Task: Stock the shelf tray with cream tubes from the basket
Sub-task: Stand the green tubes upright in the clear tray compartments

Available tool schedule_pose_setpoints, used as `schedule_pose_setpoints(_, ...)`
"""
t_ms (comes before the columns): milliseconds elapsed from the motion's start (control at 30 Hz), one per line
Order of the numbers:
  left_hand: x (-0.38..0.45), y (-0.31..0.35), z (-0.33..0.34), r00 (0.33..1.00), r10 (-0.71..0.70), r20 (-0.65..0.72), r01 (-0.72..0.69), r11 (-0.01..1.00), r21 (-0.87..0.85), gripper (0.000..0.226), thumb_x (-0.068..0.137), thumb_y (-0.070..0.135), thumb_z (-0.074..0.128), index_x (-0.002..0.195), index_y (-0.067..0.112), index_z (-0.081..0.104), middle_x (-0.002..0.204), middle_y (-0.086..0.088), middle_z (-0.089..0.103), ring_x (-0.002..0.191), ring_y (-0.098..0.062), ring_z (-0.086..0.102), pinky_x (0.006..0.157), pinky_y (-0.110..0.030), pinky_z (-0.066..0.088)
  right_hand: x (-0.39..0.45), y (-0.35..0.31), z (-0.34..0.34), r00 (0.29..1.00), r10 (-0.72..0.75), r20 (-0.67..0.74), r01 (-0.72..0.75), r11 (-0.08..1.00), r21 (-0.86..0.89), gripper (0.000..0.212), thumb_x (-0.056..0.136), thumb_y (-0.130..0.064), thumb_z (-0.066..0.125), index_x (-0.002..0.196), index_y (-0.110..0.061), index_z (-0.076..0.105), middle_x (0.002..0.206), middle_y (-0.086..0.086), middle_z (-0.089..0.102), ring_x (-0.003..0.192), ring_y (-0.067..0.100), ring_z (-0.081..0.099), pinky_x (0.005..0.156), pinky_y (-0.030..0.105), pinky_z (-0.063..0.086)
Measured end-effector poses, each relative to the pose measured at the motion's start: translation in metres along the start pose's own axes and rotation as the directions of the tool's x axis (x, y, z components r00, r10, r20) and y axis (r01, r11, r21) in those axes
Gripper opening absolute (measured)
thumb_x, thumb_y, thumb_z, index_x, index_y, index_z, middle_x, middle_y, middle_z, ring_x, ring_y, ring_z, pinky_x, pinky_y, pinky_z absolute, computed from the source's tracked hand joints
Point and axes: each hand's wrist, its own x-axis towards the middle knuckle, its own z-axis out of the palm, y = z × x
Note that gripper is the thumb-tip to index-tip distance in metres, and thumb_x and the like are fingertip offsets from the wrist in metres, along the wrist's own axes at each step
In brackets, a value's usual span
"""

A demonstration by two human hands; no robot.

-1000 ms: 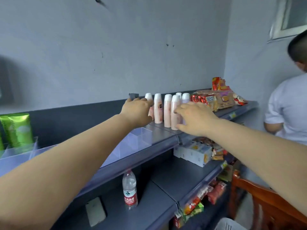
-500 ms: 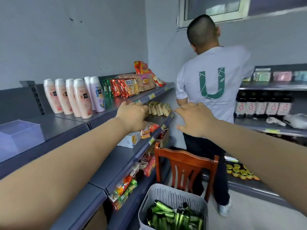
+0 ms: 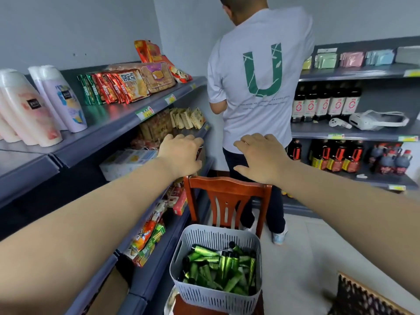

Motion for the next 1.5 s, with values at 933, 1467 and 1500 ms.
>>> schedule_pose_setpoints(933,-0.008,0.077,0.453,0.701,0.362,0.615,-0.181,0.924,-0.337,0.057,0.090,0.041,0.050,0.142,0.024,0.035,0.141,0.000,0.045,0.127,-0.024,0.043,0.102,-0.040,0.034,-0.016,-0.098,0.430,0.679,0.161,0.716,-0.458,0.855,0.243,0.065,0.091,-0.049,0.048,0.145,-0.021,0.027,0.149,0.003,0.032,0.138,0.025,0.029,0.111,0.043,0.026)
schedule_pose_setpoints(1467,-0.044,0.106,0.587,0.491,0.483,0.725,-0.184,0.871,-0.456,0.028,0.088,0.031,0.057,0.114,0.020,0.054,0.115,-0.002,0.057,0.100,-0.023,0.056,0.071,-0.029,0.039,-0.055,-0.127,0.558,0.444,0.310,0.841,-0.775,0.605,0.185,0.060,0.087,-0.029,0.064,0.136,-0.006,0.037,0.138,0.013,0.041,0.122,0.030,0.046,0.099,0.035,0.040)
schedule_pose_setpoints(1500,-0.045,0.103,0.589,0.468,0.501,0.728,-0.185,0.861,-0.474,0.029,0.088,0.026,0.058,0.116,0.019,0.054,0.117,-0.003,0.057,0.102,-0.024,0.055,0.072,-0.029,0.041,-0.053,-0.128,0.559,0.427,0.339,0.839,-0.810,0.555,0.188,0.061,0.087,-0.027,0.065,0.136,-0.005,0.037,0.138,0.014,0.041,0.122,0.030,0.046,0.099,0.033,0.040)
